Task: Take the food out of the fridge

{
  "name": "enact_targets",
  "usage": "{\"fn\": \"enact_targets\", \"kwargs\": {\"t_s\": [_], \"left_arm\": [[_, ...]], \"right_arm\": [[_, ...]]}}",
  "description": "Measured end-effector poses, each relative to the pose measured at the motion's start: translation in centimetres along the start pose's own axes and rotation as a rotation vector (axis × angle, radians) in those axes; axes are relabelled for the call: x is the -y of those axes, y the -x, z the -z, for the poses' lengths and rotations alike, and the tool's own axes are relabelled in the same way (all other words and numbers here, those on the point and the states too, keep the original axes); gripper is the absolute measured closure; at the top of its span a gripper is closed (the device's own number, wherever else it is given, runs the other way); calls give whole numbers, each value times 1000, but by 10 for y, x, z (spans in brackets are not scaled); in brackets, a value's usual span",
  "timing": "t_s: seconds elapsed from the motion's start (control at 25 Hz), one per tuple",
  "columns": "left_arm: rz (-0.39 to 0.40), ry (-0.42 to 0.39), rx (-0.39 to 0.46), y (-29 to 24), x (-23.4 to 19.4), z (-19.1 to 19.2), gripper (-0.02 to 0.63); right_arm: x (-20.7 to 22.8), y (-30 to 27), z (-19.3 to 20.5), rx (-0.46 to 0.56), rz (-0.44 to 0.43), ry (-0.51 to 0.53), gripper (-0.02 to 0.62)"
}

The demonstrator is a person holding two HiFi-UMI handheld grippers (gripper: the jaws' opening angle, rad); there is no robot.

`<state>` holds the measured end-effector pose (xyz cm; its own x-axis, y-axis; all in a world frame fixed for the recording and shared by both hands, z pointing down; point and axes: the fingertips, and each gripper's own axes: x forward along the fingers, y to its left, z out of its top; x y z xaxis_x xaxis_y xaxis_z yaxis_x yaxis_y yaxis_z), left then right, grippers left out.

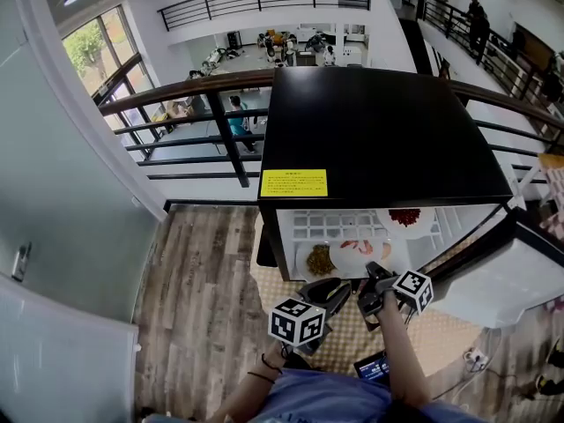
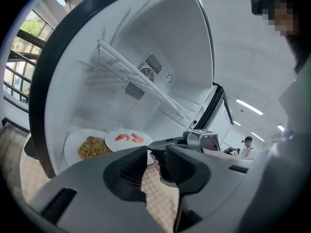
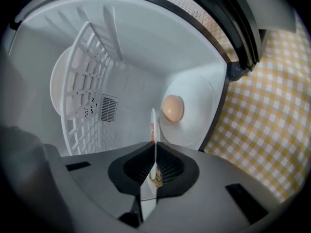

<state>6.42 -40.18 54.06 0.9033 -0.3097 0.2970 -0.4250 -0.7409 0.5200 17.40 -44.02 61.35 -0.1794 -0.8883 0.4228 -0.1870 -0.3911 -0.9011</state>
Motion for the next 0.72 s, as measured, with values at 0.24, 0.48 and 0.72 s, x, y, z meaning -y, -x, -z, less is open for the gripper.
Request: {"fn": "enact_targets", "kwargs": {"t_s": [0.24,0.48,0.72], "left_arm": [[3,8,-56,-4,3,18,455],[-9,57,-31,0,2,19,426],[28,118,52,8,12,10,383]], "right_arm": [[-6,18,7,-18,-73,-76,574],[-29,45,14,-58,-160,-66,574],[-49,74,23,-117,-226,-54,574]]}}
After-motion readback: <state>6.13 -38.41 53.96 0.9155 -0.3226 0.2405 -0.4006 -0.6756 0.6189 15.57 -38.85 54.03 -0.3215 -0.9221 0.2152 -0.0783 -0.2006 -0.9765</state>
